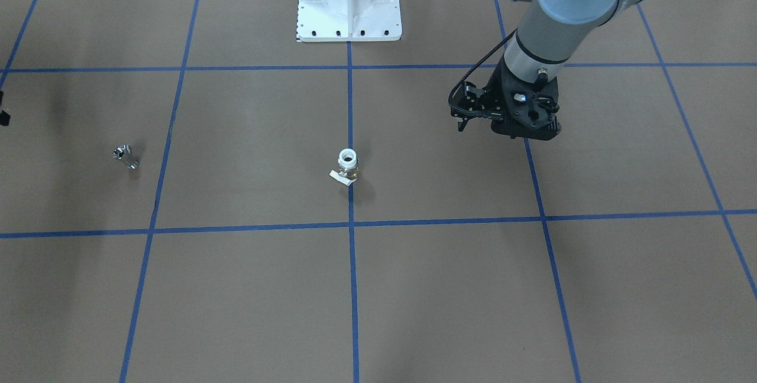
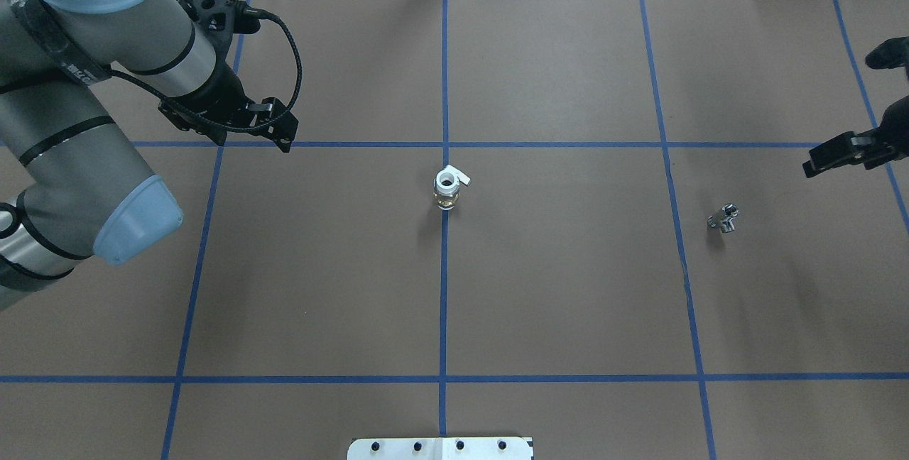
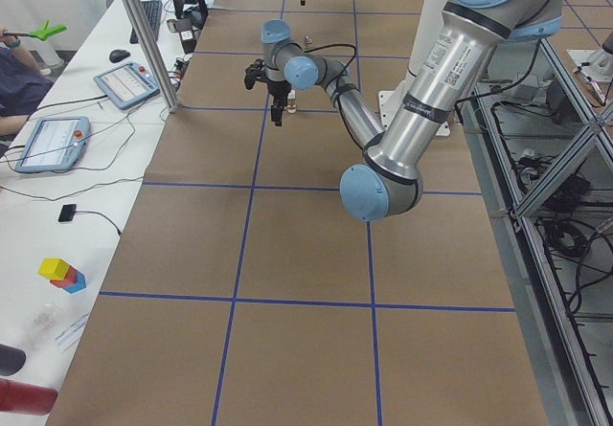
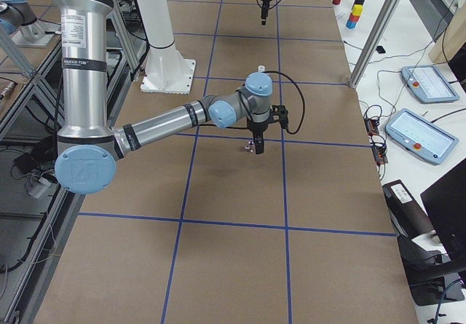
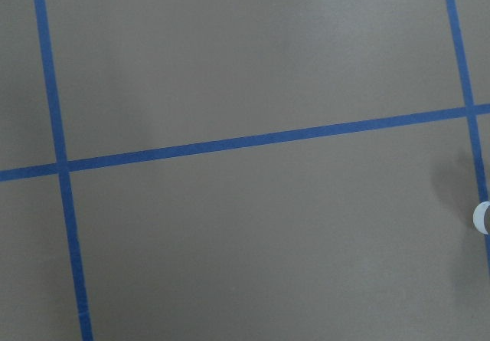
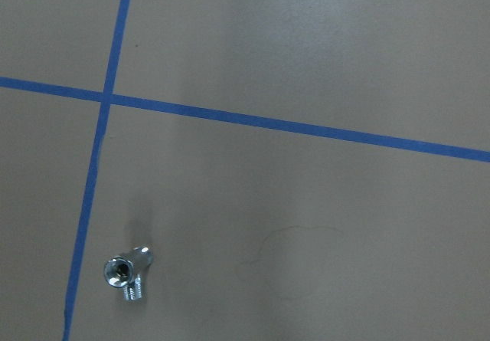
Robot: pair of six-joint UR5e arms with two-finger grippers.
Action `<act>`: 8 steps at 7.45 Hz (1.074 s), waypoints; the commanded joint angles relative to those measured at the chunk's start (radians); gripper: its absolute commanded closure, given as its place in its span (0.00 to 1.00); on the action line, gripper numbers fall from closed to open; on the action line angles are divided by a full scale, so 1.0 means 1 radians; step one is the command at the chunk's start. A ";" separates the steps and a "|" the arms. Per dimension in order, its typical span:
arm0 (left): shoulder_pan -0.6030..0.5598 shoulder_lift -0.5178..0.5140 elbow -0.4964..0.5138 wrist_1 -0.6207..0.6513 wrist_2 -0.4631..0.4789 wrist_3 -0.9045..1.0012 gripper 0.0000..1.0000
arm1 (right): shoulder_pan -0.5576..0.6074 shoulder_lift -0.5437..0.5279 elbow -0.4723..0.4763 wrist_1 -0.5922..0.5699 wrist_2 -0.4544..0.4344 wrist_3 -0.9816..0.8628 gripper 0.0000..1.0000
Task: Assemble PPR valve and pipe with both arms
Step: 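Withdraw the left gripper while the right gripper moves over the silver fitting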
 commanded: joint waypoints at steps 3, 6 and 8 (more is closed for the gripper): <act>0.007 0.019 0.004 0.000 0.005 0.000 0.00 | -0.105 0.066 -0.068 0.032 -0.025 0.090 0.02; 0.009 0.019 0.009 -0.002 0.005 -0.003 0.00 | -0.133 0.097 -0.108 0.034 -0.030 0.117 0.10; 0.010 0.019 0.010 -0.002 0.005 -0.001 0.00 | -0.157 0.110 -0.123 0.034 -0.031 0.117 0.04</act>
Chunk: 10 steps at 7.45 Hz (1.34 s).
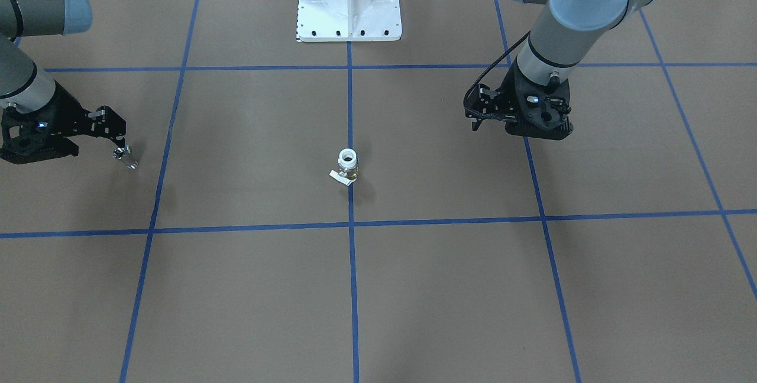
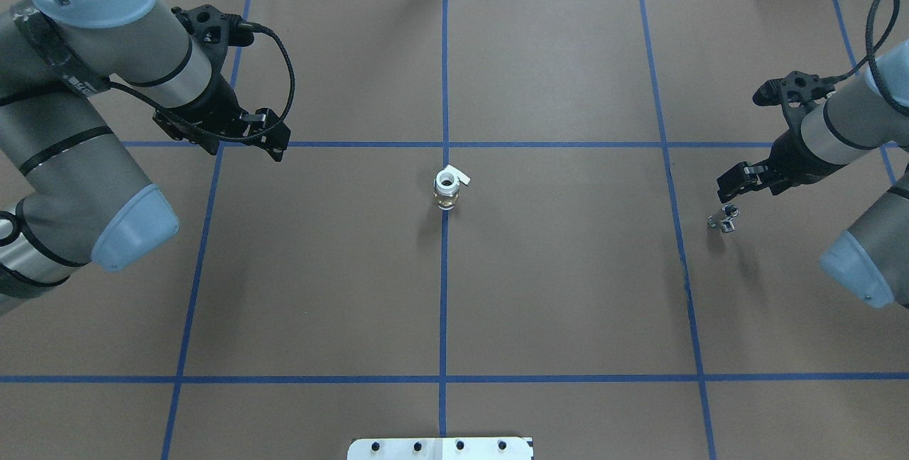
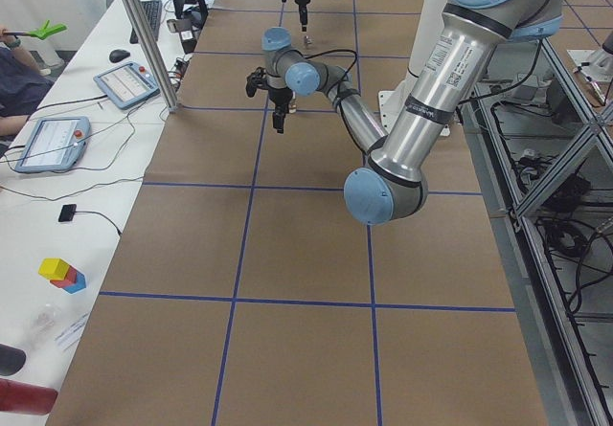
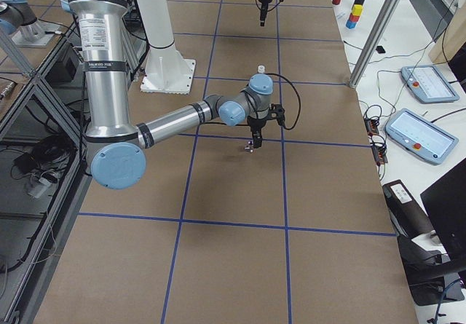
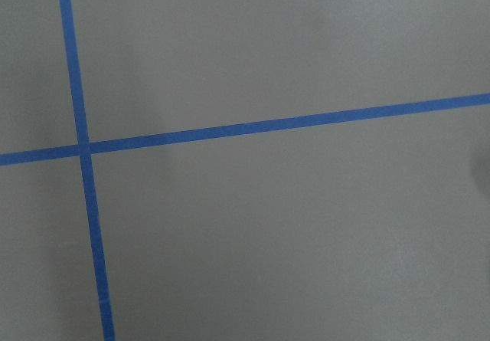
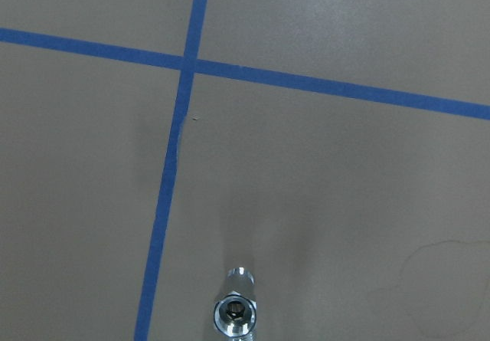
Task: Assemble PPR valve and pipe with both arms
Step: 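Lower the right gripper onto the small silver fitting and grasp it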
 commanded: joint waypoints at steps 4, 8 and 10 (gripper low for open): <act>0.003 -0.001 0.004 -0.003 -0.002 0.000 0.00 | -0.048 0.045 -0.078 -0.001 -0.008 0.002 0.03; 0.004 -0.004 0.006 -0.003 -0.002 -0.001 0.00 | -0.065 0.033 -0.086 -0.001 -0.006 0.004 0.11; 0.007 -0.004 0.006 -0.003 -0.002 -0.003 0.00 | -0.068 0.033 -0.089 -0.001 -0.004 0.004 0.36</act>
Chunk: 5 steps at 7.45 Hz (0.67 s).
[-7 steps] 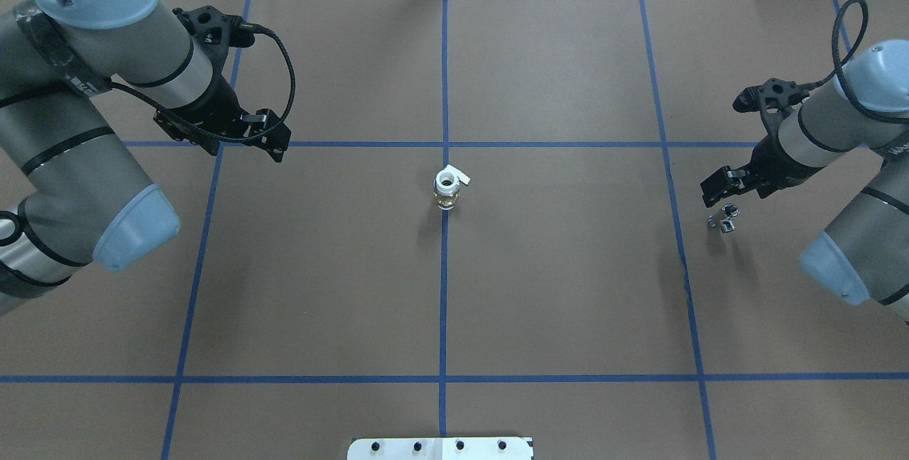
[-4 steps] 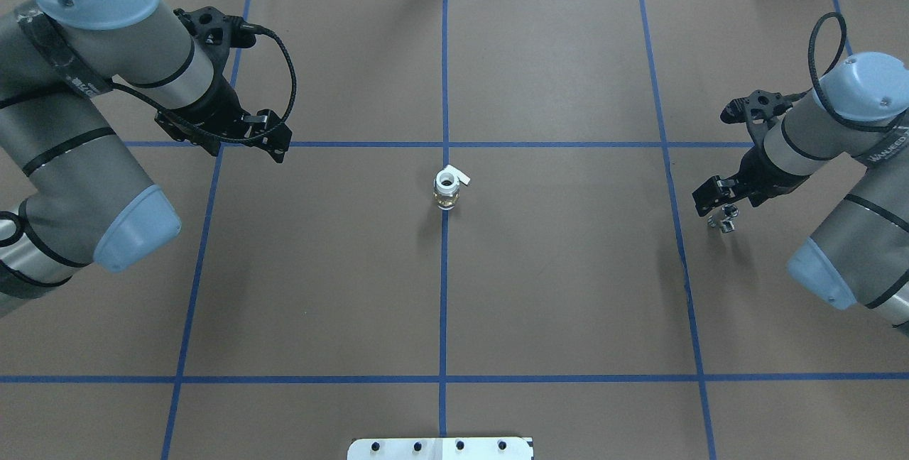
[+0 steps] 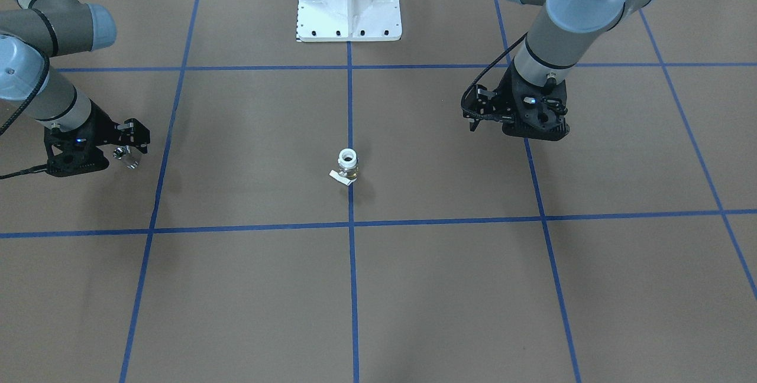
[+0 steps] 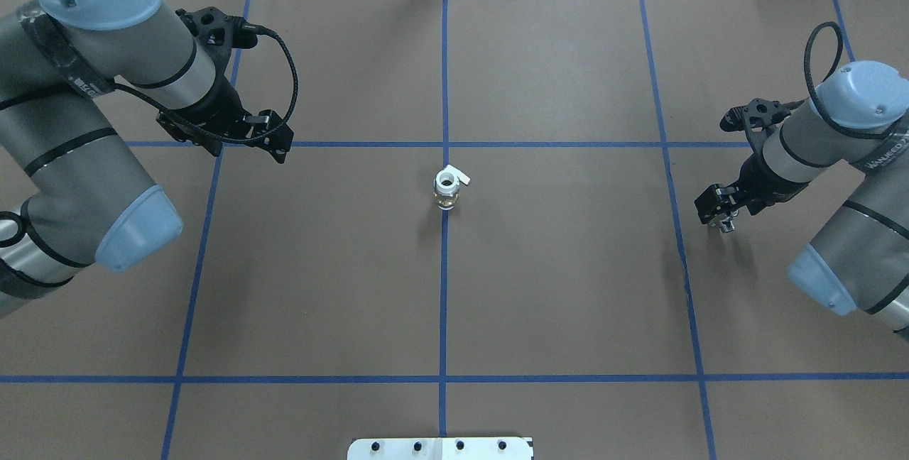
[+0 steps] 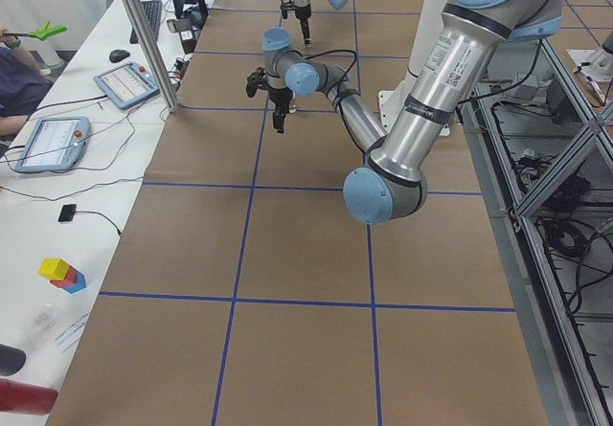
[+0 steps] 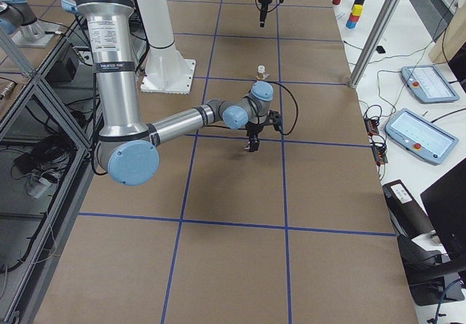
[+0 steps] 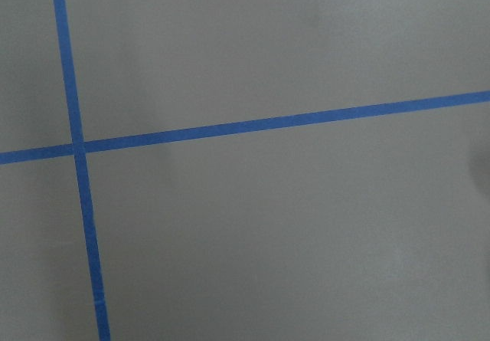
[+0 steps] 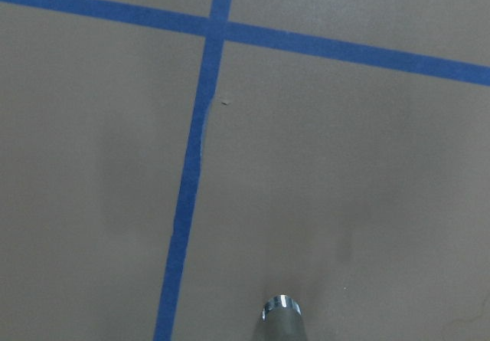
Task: Assemble PPR valve and pipe with both arms
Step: 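Lower the right gripper onto the small silver fitting and grasp it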
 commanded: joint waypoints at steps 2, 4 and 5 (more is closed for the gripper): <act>0.005 -0.002 0.000 0.000 0.000 -0.007 0.00 | -0.007 -0.001 -0.008 0.000 -0.001 0.000 0.37; 0.006 -0.003 0.000 0.000 0.000 -0.008 0.00 | -0.010 0.001 -0.012 0.000 -0.001 -0.001 0.39; 0.008 -0.002 0.000 0.000 0.000 -0.008 0.00 | -0.010 0.002 -0.014 0.000 -0.001 -0.001 0.39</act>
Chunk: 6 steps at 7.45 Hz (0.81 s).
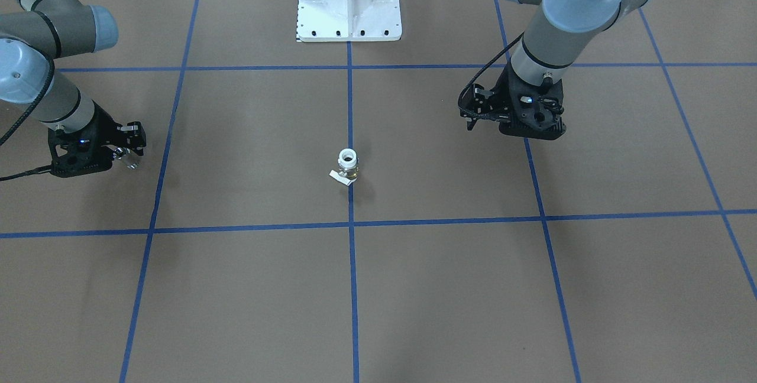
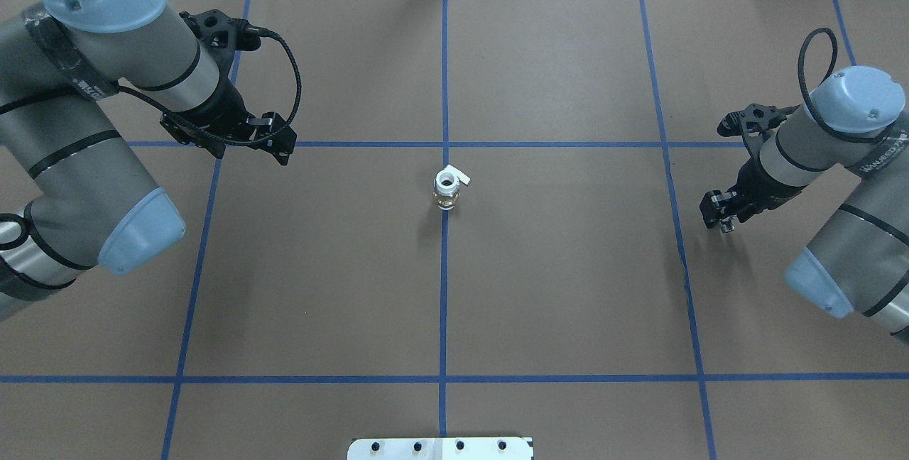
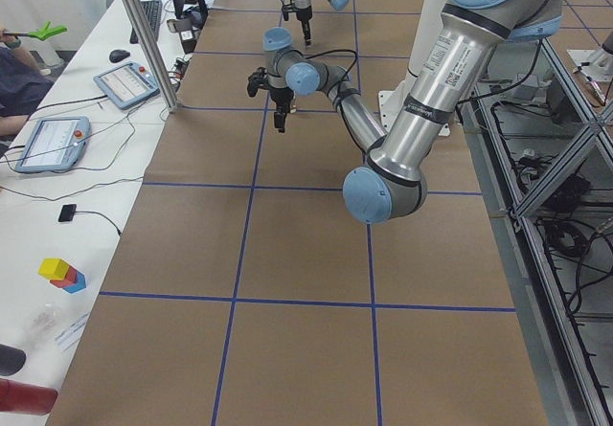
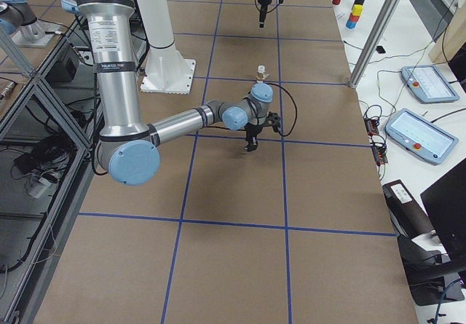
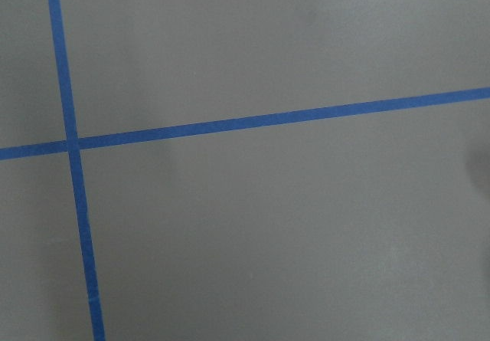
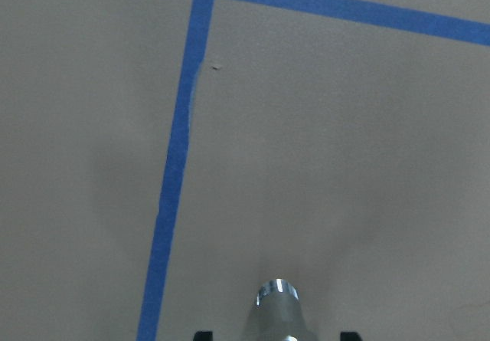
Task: Assemble PPR valve and pipe with both arms
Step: 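Lower the right gripper onto the small silver fitting and grasp it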
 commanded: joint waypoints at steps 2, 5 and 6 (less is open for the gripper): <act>0.006 0.001 0.003 0.000 0.000 0.000 0.00 | -0.001 0.007 -0.004 0.000 -0.002 0.000 0.40; 0.006 -0.001 0.003 0.000 0.000 -0.002 0.00 | -0.001 0.009 -0.008 0.000 -0.003 -0.002 0.43; 0.006 -0.001 0.003 0.000 0.000 -0.002 0.00 | -0.001 0.009 -0.011 0.000 -0.002 -0.005 0.44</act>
